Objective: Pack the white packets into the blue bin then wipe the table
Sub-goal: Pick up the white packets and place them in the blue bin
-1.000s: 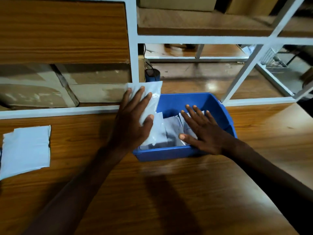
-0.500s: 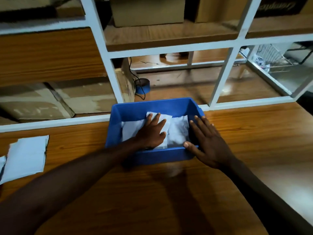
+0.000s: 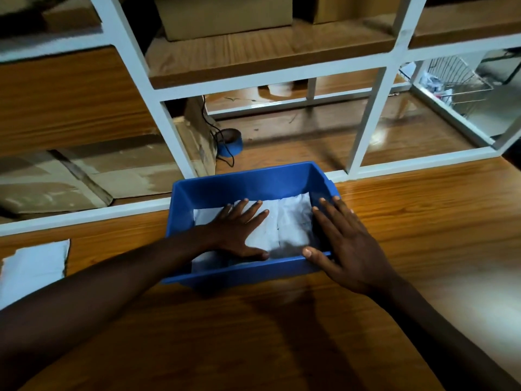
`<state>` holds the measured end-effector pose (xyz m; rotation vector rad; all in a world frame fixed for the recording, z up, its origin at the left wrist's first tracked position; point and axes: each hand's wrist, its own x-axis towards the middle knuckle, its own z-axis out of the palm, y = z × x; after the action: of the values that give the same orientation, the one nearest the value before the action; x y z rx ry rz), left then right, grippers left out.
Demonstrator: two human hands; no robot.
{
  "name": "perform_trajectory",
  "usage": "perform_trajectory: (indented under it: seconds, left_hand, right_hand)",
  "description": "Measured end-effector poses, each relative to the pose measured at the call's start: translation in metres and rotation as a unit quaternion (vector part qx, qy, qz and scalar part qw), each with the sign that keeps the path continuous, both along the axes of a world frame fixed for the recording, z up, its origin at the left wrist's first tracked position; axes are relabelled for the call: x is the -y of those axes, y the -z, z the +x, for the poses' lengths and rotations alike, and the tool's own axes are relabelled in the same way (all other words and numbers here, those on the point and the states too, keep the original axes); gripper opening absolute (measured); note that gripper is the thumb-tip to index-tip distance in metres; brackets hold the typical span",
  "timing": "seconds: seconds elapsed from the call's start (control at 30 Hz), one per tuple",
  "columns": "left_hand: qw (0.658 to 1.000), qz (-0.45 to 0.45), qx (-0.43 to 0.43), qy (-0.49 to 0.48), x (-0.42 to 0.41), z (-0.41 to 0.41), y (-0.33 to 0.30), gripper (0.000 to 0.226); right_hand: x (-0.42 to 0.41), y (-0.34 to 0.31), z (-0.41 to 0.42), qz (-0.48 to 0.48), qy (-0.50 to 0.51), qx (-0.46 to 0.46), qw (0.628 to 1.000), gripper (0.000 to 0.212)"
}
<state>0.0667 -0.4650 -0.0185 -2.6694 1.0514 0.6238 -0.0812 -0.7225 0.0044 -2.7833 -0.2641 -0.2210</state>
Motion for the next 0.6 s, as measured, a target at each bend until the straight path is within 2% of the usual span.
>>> perform_trajectory:
  seconds: [0.2, 0.43, 0.53, 0.6]
  left_hand:
    - [0.996, -0.065, 0.039, -0.049, 0.001, -0.016, 0.018, 0.106]
    - [0.994, -0.096, 0.048, -0.027, -0.005, -0.023, -0.013, 0.103]
    - [0.977, -0.195, 0.081, -0.038, -0.015, -0.042, -0.046, 0.091]
    - [0.949, -0.289, 0.116, -0.052, -0.029, -0.066, -0.068, 0.078]
  right_hand:
    - [0.001, 0.001, -0.002, -0.013, 0.006, 0.000, 1.000, 0.086]
    - [0.002, -0.009, -0.007, -0.016, -0.011, -0.007, 1.000, 0.087]
    - [-0.011, -0.027, -0.011, 0.008, -0.036, 0.031, 0.999, 0.083]
    - [-0.031, -0.042, -0.013, 0.041, -0.062, 0.074, 0.994, 0.076]
